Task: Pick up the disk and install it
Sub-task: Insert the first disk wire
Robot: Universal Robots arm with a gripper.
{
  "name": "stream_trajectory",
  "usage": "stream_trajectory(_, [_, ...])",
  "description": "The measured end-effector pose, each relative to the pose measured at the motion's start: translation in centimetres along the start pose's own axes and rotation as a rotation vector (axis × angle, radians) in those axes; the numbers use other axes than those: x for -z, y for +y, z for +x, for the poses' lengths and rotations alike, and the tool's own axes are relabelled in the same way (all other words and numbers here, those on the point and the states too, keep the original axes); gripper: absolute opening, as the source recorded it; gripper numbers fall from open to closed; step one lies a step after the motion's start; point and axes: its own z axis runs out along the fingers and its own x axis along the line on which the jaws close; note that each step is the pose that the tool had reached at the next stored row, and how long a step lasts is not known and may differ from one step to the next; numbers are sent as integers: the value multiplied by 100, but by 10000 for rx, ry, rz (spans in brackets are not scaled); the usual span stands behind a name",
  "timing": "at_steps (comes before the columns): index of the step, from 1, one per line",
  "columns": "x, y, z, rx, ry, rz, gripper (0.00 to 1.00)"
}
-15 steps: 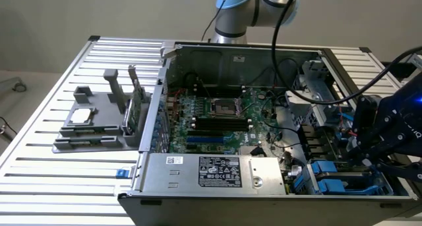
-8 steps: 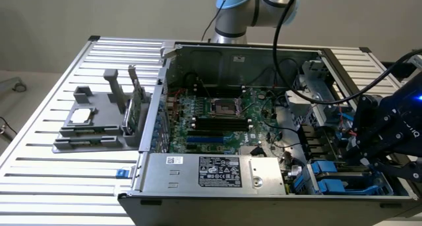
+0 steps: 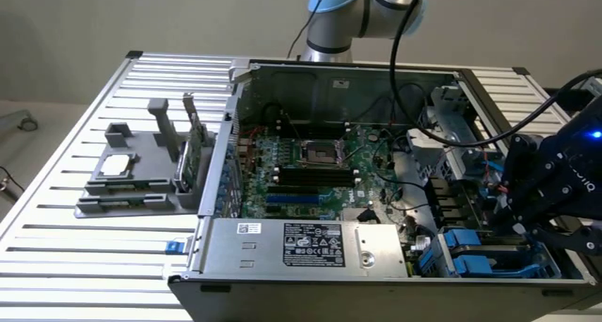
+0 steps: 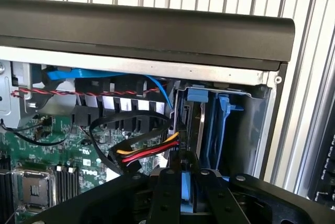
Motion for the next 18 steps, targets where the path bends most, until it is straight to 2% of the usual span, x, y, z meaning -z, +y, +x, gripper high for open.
stream_trajectory(4, [-10,25,33,-72,-54,30,16])
stream_trajectory(12, [-21,94,52,-405,-62,49,16])
stream_trajectory(16, [-42,113,54,-573,-125,100,16])
stream_trajectory(18, [-48,115,53,-667,-189,149,16])
